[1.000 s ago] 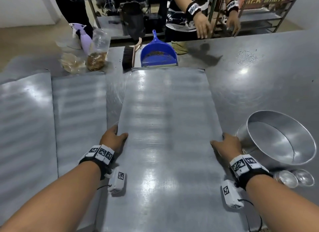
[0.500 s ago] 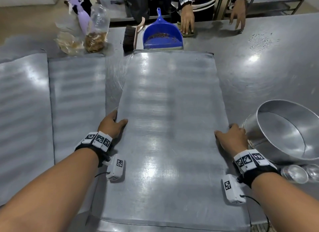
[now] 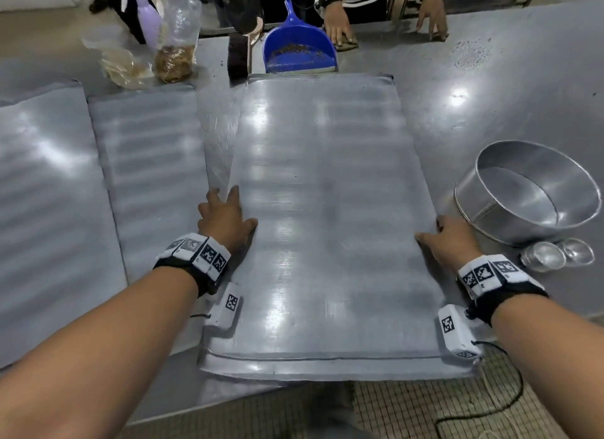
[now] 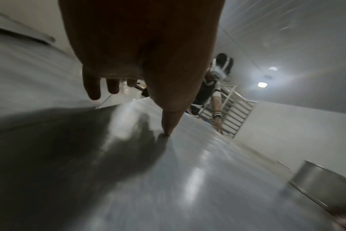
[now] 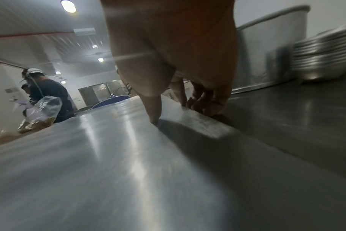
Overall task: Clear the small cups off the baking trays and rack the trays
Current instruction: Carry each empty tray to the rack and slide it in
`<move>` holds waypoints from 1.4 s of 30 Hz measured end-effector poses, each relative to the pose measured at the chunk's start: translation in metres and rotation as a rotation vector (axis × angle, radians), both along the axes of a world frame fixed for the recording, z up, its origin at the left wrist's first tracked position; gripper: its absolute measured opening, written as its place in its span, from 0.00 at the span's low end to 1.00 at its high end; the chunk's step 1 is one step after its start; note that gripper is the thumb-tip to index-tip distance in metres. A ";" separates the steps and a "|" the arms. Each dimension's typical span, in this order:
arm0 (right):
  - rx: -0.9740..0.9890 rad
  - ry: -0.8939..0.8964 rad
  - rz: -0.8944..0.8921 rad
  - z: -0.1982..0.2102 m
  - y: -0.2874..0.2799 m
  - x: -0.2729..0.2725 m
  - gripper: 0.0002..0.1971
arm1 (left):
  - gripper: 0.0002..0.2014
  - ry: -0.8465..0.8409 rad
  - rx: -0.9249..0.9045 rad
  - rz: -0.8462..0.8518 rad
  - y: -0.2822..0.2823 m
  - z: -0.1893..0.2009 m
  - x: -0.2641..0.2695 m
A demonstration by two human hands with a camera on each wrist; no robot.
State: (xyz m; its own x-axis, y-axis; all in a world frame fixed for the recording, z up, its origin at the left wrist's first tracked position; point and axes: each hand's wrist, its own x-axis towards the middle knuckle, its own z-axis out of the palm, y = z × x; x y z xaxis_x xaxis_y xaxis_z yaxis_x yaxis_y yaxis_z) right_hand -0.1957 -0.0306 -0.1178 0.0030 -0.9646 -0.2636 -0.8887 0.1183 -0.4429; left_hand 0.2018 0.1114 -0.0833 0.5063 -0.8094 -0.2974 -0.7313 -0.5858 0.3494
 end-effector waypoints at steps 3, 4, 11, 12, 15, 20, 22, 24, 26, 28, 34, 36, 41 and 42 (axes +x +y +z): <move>0.026 0.136 0.012 0.015 0.037 0.004 0.29 | 0.34 -0.087 0.059 -0.169 0.032 0.012 -0.017; 0.046 0.172 0.029 0.022 0.055 0.008 0.28 | 0.28 -0.100 0.073 -0.228 0.044 0.015 -0.022; 0.040 0.103 0.330 0.041 0.179 0.020 0.29 | 0.28 -0.013 0.140 -0.479 0.138 0.033 -0.061; 0.048 0.075 0.378 0.043 0.192 0.021 0.30 | 0.31 -0.006 0.152 -0.501 0.148 0.035 -0.065; 0.042 0.103 0.506 0.045 0.228 0.017 0.35 | 0.34 -0.014 0.229 -0.601 0.172 0.033 -0.071; -0.085 0.128 0.519 0.032 0.252 0.006 0.20 | 0.21 -0.069 0.041 -0.607 0.196 0.019 -0.077; -0.099 0.111 0.516 0.031 0.255 0.008 0.14 | 0.19 -0.073 -0.023 -0.584 0.203 0.016 -0.079; -0.107 0.083 0.502 0.028 0.257 0.007 0.11 | 0.18 -0.073 -0.068 -0.549 0.210 0.013 -0.082; -0.116 0.060 0.485 0.029 0.260 0.005 0.11 | 0.17 -0.086 -0.097 -0.523 0.215 0.011 -0.086; -0.118 0.069 0.488 0.031 0.260 0.003 0.11 | 0.17 -0.082 -0.122 -0.502 0.220 0.010 -0.089; -0.124 0.057 0.494 0.034 0.273 -0.010 0.12 | 0.17 -0.051 -0.128 -0.428 0.237 0.005 -0.105; -0.083 0.049 0.515 0.035 0.276 -0.018 0.14 | 0.20 -0.002 -0.107 -0.401 0.243 0.009 -0.114; -0.060 0.013 0.472 0.041 0.261 -0.060 0.26 | 0.28 0.047 -0.250 -0.019 0.268 0.003 -0.126; -0.101 0.071 0.375 0.038 0.255 -0.073 0.30 | 0.34 -0.002 -0.246 0.089 0.274 -0.001 -0.127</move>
